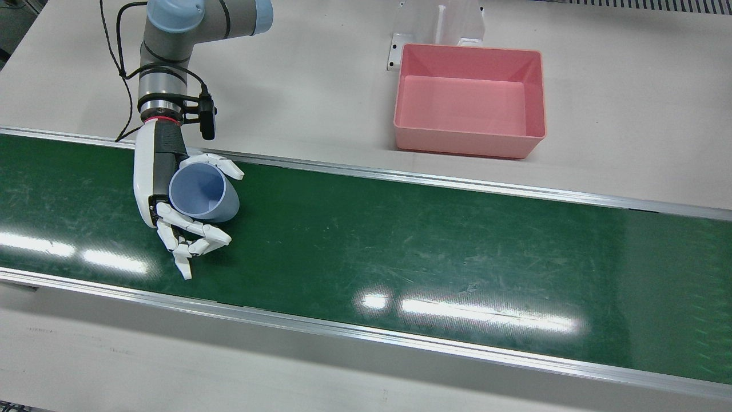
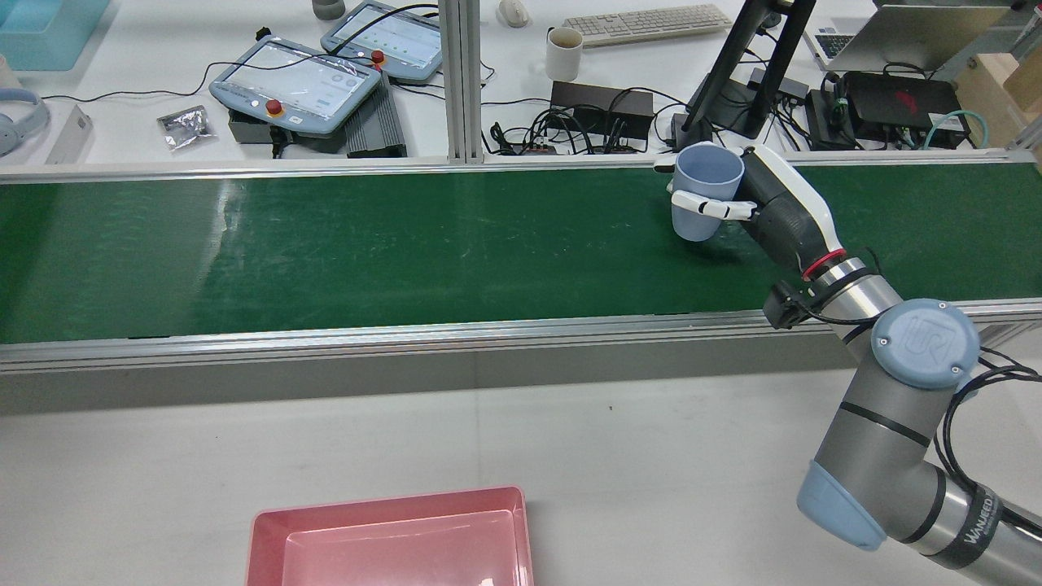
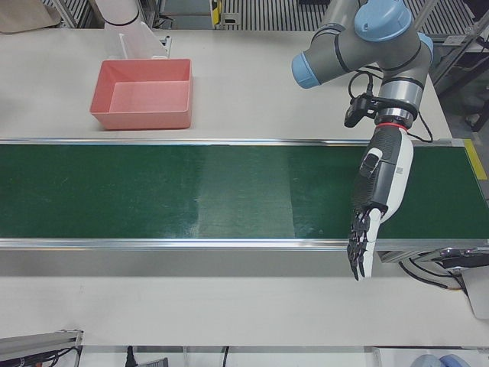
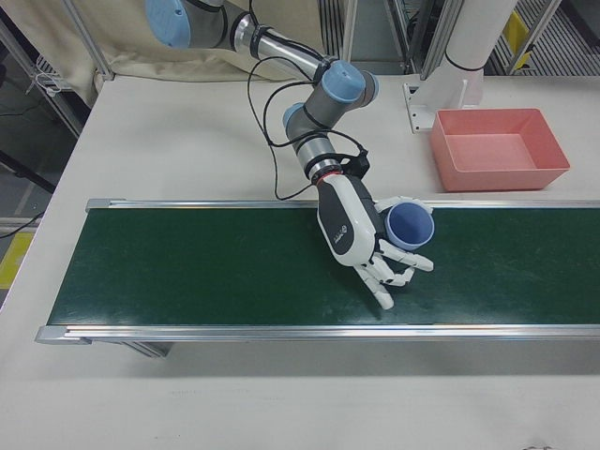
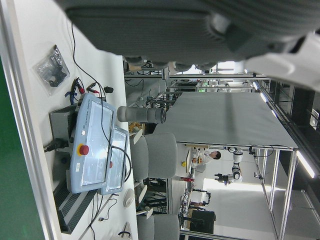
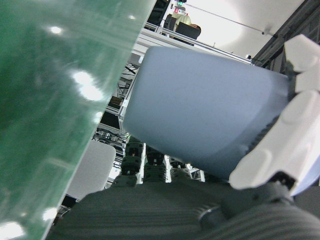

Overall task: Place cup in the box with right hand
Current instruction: 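Lift the cup and carry it toward the pink box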

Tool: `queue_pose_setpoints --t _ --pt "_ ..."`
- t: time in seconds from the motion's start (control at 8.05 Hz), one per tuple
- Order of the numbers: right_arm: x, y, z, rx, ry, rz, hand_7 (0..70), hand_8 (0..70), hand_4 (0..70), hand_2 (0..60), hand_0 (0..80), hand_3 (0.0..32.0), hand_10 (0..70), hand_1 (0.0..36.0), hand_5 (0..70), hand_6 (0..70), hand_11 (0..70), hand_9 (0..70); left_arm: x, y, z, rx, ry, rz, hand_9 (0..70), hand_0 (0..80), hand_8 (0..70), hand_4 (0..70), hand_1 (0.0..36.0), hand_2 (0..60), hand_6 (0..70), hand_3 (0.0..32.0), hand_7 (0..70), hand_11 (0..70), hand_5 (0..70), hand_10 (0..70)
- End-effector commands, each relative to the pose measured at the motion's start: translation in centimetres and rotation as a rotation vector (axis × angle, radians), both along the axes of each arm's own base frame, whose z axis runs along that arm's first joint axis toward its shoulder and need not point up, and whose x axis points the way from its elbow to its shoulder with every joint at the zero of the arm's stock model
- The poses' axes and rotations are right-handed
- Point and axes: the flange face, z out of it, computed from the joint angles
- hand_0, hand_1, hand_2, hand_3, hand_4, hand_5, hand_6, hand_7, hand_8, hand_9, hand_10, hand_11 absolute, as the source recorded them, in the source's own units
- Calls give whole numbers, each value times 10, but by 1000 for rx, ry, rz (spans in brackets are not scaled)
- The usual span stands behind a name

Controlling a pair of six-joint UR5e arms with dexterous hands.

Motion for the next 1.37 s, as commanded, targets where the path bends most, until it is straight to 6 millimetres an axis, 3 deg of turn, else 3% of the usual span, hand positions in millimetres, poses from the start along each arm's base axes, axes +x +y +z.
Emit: queue_pose_setpoints --t 0.0,0.12,0.25,0.37,0.5,0.62,0.75,0.87,1.12,1.24 --pt "41 12 -72 123 -110 43 700 533 404 600 445 0 213 296 110 273 317 700 0 0 0 0 0 0 0 0 0 0 0 0 0 0 0 0 0 0" --pt "39 19 -89 158 -123 29 700 533 373 600 425 0 202 288 107 270 300 700 0 0 0 0 0 0 0 0 0 0 0 0 0 0 0 0 0 0" --pt "10 49 -109 192 -146 -48 700 526 392 600 420 0 188 280 102 268 279 700 0 0 0 0 0 0 0 0 0 0 0 0 0 0 0 0 0 0" --pt "-30 94 -135 243 -163 -145 700 520 385 600 416 0 182 272 100 264 270 700 0 0 0 0 0 0 0 0 0 0 0 0 0 0 0 0 0 0" --pt "-72 151 -160 296 -158 -247 700 513 357 600 410 0 178 265 99 259 265 700 0 0 0 0 0 0 0 0 0 0 0 0 0 0 0 0 0 0" --pt "-109 199 -175 334 -138 -328 700 506 329 600 407 0 170 262 98 255 255 700 0 0 0 0 0 0 0 0 0 0 0 0 0 0 0 0 0 0" --pt "-139 233 -177 351 -109 -390 700 498 320 600 404 0 167 260 96 253 249 700 0 0 0 0 0 0 0 0 0 0 0 0 0 0 0 0 0 0" --pt "-155 255 -175 369 -66 -420 700 473 314 600 396 0 162 253 91 243 241 700 0 0 0 0 0 0 0 0 0 0 0 0 0 0 0 0 0 0" --pt "-187 258 -141 339 24 -449 700 433 282 600 390 0 137 244 83 212 206 687 0 0 1 -2 0 0 0 0 0 0 0 0 0 0 0 0 0 0" --pt "-197 265 -130 330 50 -469 700 385 215 600 378 0 103 232 75 186 156 615 0 0 1 -2 0 0 0 0 0 0 0 0 0 0 0 0 0 0"
